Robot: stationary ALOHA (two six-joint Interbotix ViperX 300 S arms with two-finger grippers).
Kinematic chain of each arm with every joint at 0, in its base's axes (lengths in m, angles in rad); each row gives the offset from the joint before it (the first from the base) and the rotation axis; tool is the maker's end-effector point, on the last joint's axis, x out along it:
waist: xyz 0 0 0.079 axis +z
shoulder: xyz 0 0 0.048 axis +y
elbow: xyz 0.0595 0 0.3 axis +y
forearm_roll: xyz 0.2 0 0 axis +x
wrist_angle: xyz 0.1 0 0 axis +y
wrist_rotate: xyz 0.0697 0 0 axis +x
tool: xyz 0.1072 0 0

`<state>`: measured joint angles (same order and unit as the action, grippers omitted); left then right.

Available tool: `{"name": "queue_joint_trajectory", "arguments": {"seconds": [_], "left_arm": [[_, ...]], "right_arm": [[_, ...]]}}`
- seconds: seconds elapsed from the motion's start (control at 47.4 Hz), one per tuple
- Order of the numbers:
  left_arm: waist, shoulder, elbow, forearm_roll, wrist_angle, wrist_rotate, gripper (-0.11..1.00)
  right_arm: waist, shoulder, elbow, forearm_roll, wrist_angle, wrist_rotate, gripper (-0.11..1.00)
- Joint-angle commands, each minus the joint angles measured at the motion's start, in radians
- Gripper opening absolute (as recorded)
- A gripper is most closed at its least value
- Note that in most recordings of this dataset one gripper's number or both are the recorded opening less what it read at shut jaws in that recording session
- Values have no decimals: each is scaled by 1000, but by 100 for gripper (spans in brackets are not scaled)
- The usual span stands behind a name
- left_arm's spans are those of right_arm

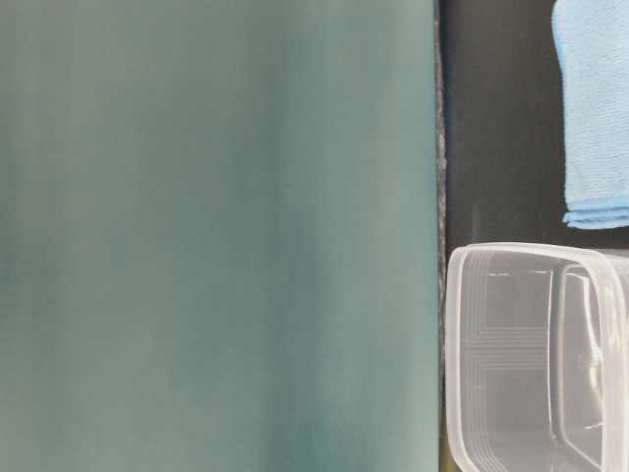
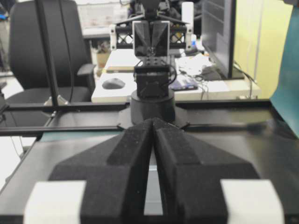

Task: Place the blue towel into the container with the left arm.
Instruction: 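Move the left gripper inward toward the clear plastic container, then reach the left gripper over the container to the blue towel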

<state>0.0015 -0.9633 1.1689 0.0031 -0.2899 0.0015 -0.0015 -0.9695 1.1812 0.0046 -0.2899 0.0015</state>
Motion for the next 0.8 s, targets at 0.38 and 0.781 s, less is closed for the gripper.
{"name": "queue_joint_trajectory", "arguments": {"seconds": [0.38,0.781], "left_arm": [[32,265,-339,41,411,-26,0],[46,592,-669,41,692,-18,0]], "right_arm": [[-12,-69,-18,9,149,34,0],[-48,-181,-14,9,327,106,10]]}}
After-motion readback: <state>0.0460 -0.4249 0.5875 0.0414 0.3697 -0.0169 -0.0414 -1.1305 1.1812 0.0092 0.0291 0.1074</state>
